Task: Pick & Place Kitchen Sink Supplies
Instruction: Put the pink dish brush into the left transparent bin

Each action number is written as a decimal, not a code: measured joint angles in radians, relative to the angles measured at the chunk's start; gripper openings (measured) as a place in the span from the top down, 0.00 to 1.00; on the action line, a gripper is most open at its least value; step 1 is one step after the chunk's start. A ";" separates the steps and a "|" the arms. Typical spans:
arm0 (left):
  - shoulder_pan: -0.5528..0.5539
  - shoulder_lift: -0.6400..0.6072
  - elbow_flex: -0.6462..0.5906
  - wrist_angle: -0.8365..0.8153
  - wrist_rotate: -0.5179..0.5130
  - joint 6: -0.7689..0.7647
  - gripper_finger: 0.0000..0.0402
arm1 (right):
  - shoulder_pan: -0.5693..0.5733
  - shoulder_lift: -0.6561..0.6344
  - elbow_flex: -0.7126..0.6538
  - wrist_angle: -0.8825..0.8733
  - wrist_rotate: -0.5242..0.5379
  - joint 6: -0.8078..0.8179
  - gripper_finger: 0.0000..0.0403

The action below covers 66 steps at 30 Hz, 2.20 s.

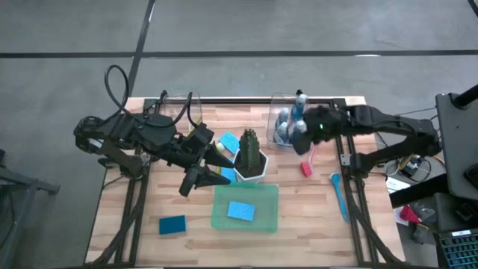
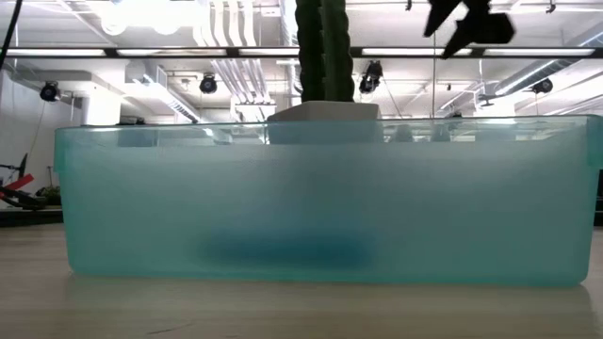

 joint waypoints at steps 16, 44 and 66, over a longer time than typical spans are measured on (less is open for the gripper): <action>0.000 0.000 0.000 0.000 0.000 0.006 0.36 | 0.254 0.067 -0.183 -0.142 -0.008 0.357 0.39; 0.001 0.000 0.000 0.004 -0.018 -0.018 0.36 | 0.059 0.062 -0.727 0.279 -0.001 0.334 0.22; 0.002 0.001 0.000 0.008 -0.018 -0.019 0.36 | 0.037 0.068 -0.761 0.374 -0.211 0.301 0.58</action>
